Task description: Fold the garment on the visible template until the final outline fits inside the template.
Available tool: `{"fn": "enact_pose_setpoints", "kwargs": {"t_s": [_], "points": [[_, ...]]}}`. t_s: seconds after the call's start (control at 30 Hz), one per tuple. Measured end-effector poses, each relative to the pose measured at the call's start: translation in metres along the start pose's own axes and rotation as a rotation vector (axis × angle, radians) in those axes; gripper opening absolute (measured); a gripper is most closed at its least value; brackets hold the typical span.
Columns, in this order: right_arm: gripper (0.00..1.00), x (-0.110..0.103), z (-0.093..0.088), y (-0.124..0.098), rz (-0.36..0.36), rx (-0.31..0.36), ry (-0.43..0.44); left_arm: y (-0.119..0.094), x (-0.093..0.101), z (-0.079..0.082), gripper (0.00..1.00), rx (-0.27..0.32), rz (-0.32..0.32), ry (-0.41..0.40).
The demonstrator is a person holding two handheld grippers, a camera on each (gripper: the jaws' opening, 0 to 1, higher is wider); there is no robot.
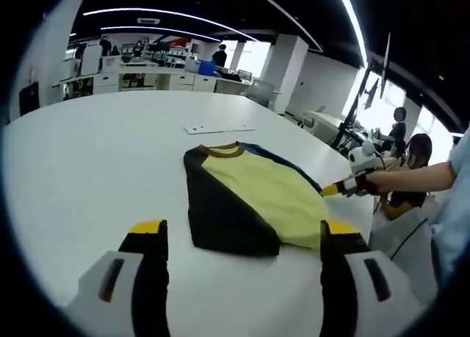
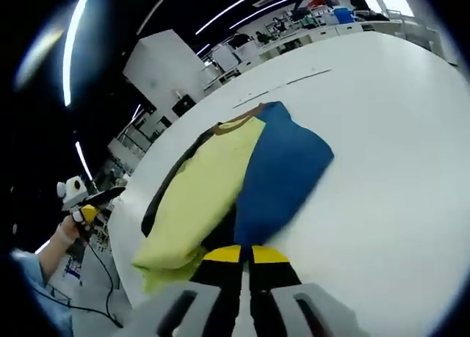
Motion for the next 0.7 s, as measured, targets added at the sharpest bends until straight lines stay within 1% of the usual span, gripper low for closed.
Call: {"fn": "enact_pose_setpoints", "kwargs": {"t_s": [0.07,0.13,0.2,0.27,0.37,0.4,0.53,0.6,0.7], "points": [[0.0,-0.005,0.007,-0.002,0.009,0.008,-0.01,-0.001,-0.001,-0.002,0.83,0.001,0.0,-0.007],[0.0,-0.01,0.02,-0.006,0.013,0.03,-0.036,-0.001,-0.001,-0.004,0.82,0.001,0.0,-0.011],[0.0,-0.013,0.04,-0.009,0.02,0.067,-0.053,-0.003,-0.002,-0.006,0.82,0.005,0.002,-0.018],[0.0,-0.022,0.058,-0.013,0.021,0.096,-0.081,-0.004,-0.002,-0.007,0.82,0.009,0.001,-0.025],[0.0,-0.031,0.077,-0.013,0.031,0.112,-0.105,-0.004,-0.003,-0.008,0.82,0.011,0.002,-0.033],[0.0,-0.036,0.086,-0.013,0.034,0.122,-0.127,-0.004,-0.003,-0.008,0.82,0.012,0.002,-0.035],[0.0,-0.047,0.113,-0.006,0.043,0.136,-0.181,-0.004,-0.004,-0.009,0.81,0.017,0.002,-0.048],[0.0,-0.054,0.123,0.001,0.056,0.13,-0.198,-0.005,-0.005,-0.01,0.81,0.019,0.002,-0.051],[0.0,-0.062,0.132,0.014,0.067,0.116,-0.24,-0.006,-0.007,-0.011,0.81,0.021,0.008,-0.06]]}}
Point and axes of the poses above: the point that each gripper's makers call its tool centre point, and the gripper's own axes: y roughly forward along the fingers, x roughly to its right, z roughly out of its top, the point moved 1 cm from there along -y, roughly backward along the fingers, and after that the axes turned 12 degrees about -y, right-handed, at the moved point
